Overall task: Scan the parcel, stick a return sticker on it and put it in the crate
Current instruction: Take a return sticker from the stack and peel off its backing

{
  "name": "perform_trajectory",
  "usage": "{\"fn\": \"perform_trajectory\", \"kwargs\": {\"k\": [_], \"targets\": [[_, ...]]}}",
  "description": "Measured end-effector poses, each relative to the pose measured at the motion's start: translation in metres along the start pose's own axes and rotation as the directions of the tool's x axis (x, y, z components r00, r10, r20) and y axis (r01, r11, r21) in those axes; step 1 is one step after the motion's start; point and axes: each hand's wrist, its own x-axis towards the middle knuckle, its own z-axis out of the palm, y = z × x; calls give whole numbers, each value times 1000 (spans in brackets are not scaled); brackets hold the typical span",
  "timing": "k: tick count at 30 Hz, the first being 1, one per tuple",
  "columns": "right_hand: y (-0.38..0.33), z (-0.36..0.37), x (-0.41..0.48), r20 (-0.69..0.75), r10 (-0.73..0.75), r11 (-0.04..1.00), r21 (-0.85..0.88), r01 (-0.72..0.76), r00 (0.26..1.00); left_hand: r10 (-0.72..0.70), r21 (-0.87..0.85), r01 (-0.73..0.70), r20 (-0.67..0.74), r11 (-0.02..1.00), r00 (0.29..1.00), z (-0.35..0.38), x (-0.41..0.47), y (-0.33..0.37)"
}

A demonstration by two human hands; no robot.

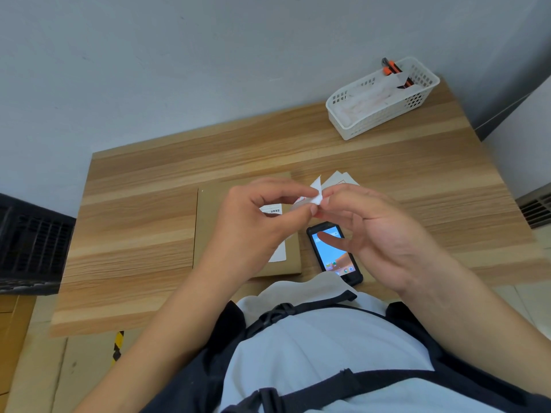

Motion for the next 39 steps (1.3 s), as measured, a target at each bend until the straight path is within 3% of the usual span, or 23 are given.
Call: {"fn": "perform_trajectory", "kwargs": {"k": [29,39], "targets": [[1,4,-9,8,-106,994,1,106,994,28,-27,-27,4,999,1000,-1,-4,6],[0,12,-15,11,-177,984,18,177,984,108,-53,-112,-75,992,991,-4,-10,-1]]}}
